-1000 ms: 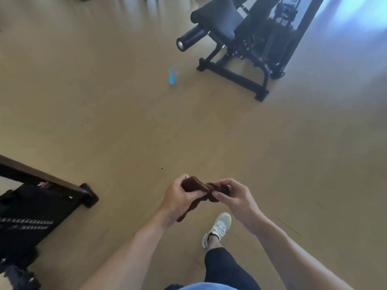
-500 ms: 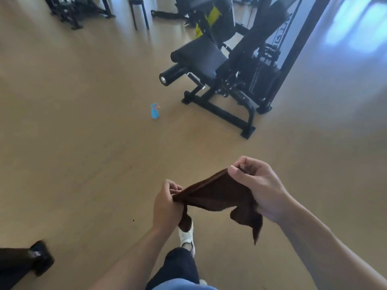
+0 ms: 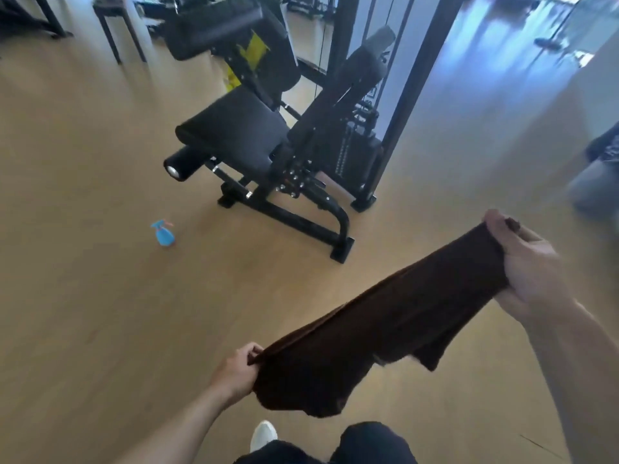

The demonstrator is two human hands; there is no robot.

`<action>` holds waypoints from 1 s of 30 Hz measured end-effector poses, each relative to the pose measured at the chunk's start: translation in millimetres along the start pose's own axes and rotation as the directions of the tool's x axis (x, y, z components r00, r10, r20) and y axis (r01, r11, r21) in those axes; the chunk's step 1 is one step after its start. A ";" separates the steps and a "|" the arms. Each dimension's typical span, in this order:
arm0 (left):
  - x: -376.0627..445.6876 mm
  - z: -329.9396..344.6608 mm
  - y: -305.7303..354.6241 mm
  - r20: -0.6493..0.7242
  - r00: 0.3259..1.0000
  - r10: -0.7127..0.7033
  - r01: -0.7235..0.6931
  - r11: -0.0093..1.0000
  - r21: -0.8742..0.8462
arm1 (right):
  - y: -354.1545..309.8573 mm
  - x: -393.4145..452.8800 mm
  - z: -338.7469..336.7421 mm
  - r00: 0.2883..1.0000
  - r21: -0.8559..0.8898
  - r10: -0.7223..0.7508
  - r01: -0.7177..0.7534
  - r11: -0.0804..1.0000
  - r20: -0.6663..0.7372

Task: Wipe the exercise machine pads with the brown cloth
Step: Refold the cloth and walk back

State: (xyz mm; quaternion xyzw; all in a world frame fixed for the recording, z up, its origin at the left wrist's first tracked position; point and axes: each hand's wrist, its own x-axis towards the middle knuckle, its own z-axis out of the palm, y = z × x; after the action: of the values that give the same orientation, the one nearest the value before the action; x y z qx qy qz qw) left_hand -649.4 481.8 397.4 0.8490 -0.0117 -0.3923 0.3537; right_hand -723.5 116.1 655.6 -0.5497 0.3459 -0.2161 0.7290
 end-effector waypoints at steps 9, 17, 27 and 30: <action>128.1 50.3 214.3 0.128 0.987 -0.092 0.151 0.787 -0.598 | 74.4 217.2 -23.0 0.995 -0.389 0.065 -0.033 0.921 0.070; 202.6 92.2 393.8 0.119 0.976 -0.181 0.202 0.563 -0.801 | 104.6 304.4 -1.4 0.882 -0.663 0.173 0.188 0.725 0.439; 277.2 86.3 472.8 0.292 0.923 -0.251 0.352 0.245 -0.903 | 94.8 400.6 -6.5 0.713 -0.658 -0.009 0.652 0.377 0.702; 306.3 85.0 489.9 0.380 0.903 -0.199 0.410 0.135 -0.902 | 87.4 444.2 -0.7 0.748 -0.686 0.057 0.573 0.449 0.662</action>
State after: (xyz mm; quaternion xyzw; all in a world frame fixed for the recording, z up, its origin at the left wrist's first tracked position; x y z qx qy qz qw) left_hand -368.6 -26.7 457.1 0.3839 0.3795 -0.4445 0.7149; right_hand -433.3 -166.8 453.9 -0.9230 0.0615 0.0564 0.3757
